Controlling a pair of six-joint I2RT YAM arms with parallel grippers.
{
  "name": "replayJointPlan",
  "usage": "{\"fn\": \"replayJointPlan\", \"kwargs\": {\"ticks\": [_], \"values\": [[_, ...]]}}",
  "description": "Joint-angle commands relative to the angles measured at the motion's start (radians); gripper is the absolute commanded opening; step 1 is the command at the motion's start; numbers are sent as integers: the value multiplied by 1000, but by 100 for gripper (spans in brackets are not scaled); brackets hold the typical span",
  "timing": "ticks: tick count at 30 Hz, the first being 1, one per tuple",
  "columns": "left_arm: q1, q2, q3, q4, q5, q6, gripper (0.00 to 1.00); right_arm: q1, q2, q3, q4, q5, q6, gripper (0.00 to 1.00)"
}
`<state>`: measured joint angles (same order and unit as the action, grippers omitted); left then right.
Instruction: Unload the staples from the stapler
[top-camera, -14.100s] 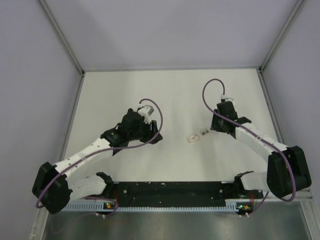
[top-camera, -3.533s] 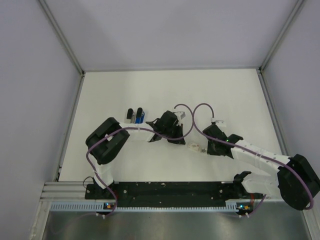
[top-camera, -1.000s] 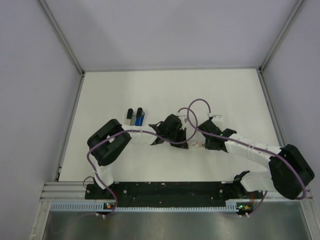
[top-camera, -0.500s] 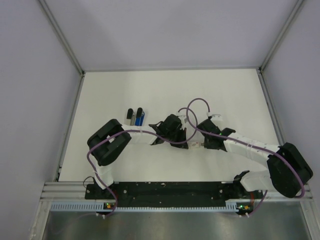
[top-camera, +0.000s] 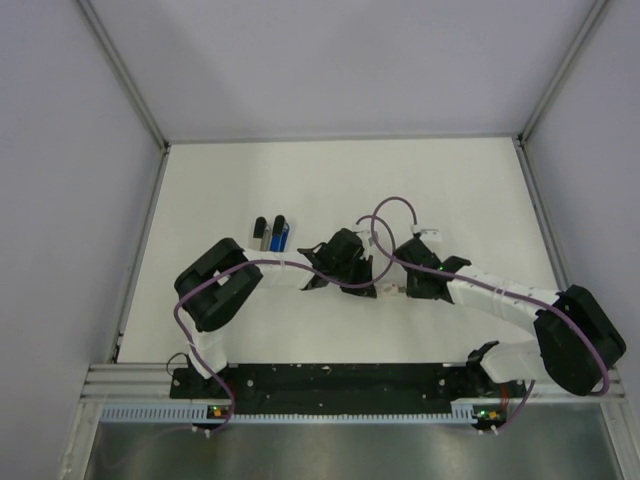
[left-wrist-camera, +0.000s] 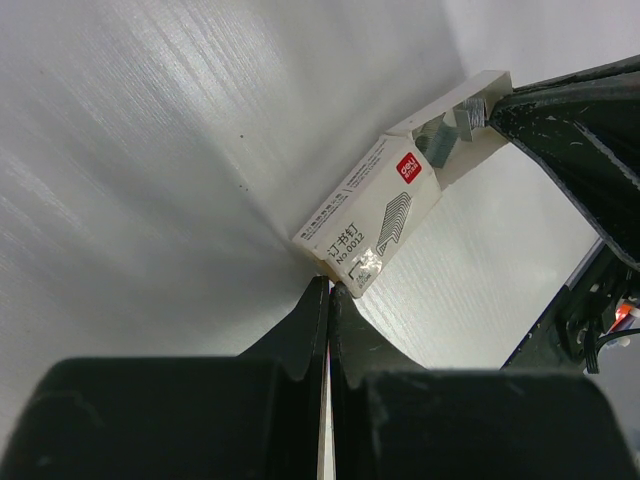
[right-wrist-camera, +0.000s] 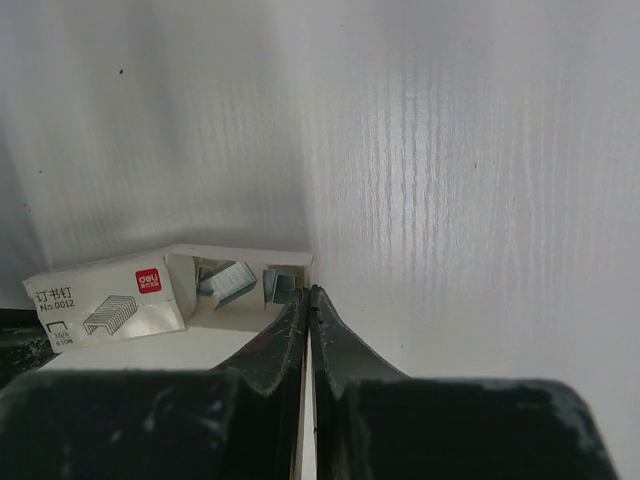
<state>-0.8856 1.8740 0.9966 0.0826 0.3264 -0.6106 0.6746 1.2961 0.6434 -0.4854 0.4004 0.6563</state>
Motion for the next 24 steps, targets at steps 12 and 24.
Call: {"fn": "replayJointPlan", "kwargs": {"ticks": [12, 24], "values": [[-4, 11, 25, -18, 3, 55, 0, 25, -95, -65, 16, -32, -18, 0], [-4, 17, 40, -26, 2, 60, 0, 51, -87, -44, 19, -41, -9, 0]]}}
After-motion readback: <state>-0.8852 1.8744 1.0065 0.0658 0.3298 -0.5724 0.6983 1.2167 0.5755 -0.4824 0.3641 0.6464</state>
